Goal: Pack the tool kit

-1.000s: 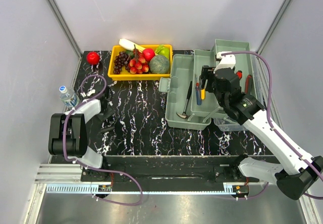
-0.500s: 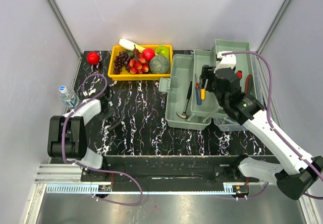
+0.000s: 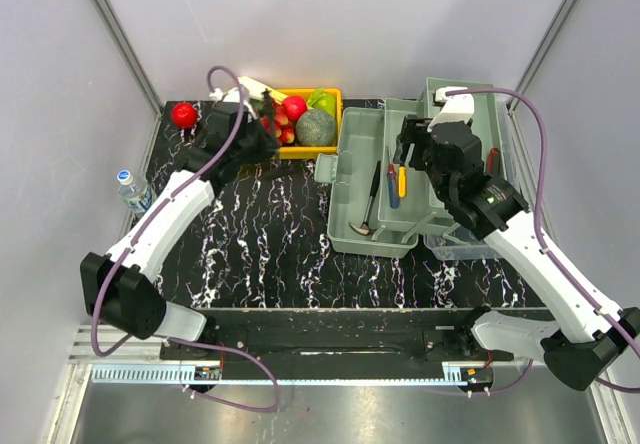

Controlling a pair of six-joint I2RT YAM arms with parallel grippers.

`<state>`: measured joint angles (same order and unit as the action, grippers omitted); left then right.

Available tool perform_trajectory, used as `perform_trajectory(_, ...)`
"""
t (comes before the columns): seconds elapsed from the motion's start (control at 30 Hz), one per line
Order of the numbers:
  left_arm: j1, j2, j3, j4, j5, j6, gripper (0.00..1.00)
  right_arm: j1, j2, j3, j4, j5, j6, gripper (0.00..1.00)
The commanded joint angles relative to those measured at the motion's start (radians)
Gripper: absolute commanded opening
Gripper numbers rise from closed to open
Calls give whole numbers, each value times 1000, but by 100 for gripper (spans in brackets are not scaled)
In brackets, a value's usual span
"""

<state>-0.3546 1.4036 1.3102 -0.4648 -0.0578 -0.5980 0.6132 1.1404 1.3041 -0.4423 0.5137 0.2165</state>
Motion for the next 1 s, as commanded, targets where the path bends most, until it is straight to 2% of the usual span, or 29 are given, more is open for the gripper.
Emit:
perform_trajectory(0.0,-111,98,64,188,168,23,0,-35,-4,38,-29,29,20,79)
perform_trajectory(0.17,-228,233,139,287,223,43,0,-64,-42,11,-38,17,41,79)
perform_trajectory(0.4,-285,376,202,342,266,50,0,-78,-99,-25,-44,29,40,80)
perform_trajectory(0.63,-334,452,213,285,221,21,0,-87,-108,-29,-44,42,23,80)
perform_trajectory(0.8,-395,465,187,244,124,1,0,-95,-97,-29,-42,40,24,80)
perform_trajectory(0.97,-411,498,182,173,15,-34,0,-105,-90,-23,-44,36,23,80)
